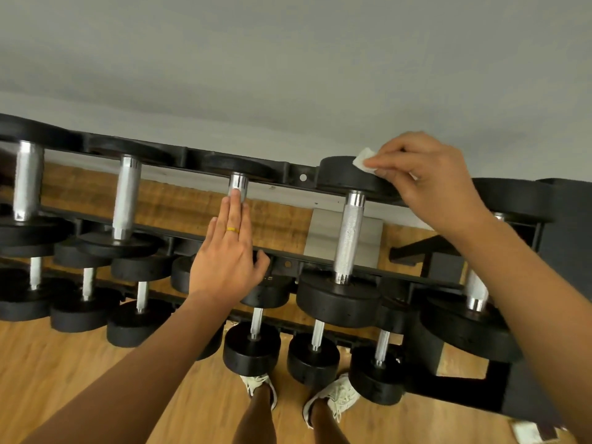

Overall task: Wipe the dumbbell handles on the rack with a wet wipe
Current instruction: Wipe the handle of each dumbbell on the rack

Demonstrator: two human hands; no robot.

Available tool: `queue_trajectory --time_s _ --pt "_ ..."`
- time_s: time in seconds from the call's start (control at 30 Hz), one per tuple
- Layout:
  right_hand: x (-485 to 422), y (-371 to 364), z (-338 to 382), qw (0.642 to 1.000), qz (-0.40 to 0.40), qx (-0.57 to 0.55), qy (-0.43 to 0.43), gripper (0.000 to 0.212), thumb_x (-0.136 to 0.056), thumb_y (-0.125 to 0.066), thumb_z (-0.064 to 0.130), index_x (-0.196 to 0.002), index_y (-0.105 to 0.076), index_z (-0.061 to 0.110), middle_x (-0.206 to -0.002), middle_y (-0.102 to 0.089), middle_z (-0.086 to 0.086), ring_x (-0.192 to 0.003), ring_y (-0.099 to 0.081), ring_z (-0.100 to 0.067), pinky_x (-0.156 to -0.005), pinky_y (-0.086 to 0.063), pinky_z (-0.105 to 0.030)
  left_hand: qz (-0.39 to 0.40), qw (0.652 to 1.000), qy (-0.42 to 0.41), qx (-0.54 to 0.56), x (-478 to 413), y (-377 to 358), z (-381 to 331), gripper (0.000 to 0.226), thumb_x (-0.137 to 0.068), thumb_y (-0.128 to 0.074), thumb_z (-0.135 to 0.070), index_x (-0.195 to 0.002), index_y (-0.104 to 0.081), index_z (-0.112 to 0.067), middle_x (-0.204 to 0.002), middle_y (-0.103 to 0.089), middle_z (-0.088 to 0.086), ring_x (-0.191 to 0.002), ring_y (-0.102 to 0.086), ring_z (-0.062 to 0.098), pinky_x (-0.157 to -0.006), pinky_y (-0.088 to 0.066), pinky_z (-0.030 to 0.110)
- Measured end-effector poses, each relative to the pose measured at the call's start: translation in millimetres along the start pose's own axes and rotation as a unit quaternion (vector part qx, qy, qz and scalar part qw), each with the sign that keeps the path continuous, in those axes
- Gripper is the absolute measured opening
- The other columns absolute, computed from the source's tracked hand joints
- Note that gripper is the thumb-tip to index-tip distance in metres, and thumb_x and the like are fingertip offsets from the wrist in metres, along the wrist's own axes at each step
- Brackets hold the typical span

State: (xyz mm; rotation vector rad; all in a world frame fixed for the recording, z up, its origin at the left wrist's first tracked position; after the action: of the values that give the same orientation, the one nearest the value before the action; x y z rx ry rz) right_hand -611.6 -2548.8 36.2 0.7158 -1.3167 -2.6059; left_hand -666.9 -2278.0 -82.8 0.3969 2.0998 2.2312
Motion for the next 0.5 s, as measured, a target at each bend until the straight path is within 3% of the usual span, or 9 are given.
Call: queue_trajectory --time_s 0.17,0.27,0.4,0.5 --pt "-55.0 -31.2 13.4 0.978 0.204 0.041 0.034 0.022 -0.096 -0.065 0.012 -0.115 -0.075 0.012 -0.110 -0.071 -0.009 -0.102 -0.064 -0.026 -0.090 -0.038 -0.024 -0.007 1.000 -0.001 0.004 0.4 1.1 -2.2 0.086 -0.101 -0.052 -0.041 -0.163 -0.007 -0.001 -0.170 0.010 0.019 -0.158 0.004 0.029 -0.123 -0.006 0.044" --pt "-52.7 -19.9 13.1 0.967 0.247 0.036 0.047 0.022 -0.093 -0.069 0.012 -0.113 -0.076 0.014 -0.109 -0.070 -0.005 -0.097 -0.064 -0.020 -0.088 -0.041 -0.023 -0.013 1.000 -0.003 0.001 1.3 1.6 -1.9 0.085 -0.100 -0.053 -0.039 -0.162 -0.011 0.001 -0.170 0.004 0.020 -0.158 -0.001 0.030 -0.123 -0.009 0.045" --pt "-71.3 -41.3 19.0 0.951 0.304 0.019 0.049 0.020 -0.092 -0.070 0.013 -0.111 -0.077 0.015 -0.105 -0.067 0.001 -0.091 -0.058 -0.009 -0.082 -0.035 -0.004 -0.017 1.000 -0.006 0.008 0.1 1.4 -1.7 0.083 -0.101 -0.049 -0.040 -0.162 -0.011 0.001 -0.170 0.006 0.020 -0.158 0.001 0.029 -0.124 -0.009 0.044" --pt "-88.9 -78.1 21.8 0.923 0.382 0.031 0.028 0.019 -0.094 -0.069 0.016 -0.111 -0.076 0.018 -0.105 -0.069 0.003 -0.095 -0.061 -0.011 -0.089 -0.045 -0.023 -0.020 1.000 -0.003 0.021 0.5 2.3 -2.9 0.080 -0.101 -0.045 -0.040 -0.162 -0.011 0.001 -0.170 0.007 0.019 -0.158 0.002 0.028 -0.125 -0.011 0.044"
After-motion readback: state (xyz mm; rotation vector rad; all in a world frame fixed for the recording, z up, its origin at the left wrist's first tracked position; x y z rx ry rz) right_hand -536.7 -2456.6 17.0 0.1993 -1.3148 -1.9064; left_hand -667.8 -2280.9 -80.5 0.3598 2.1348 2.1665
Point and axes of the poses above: each hand's wrist, its own x-axis away from the middle knuckle, its own y-axis out of the back of the hand, z = x × y, the point moved 9 cm from there along -x, towards the middle knuckle
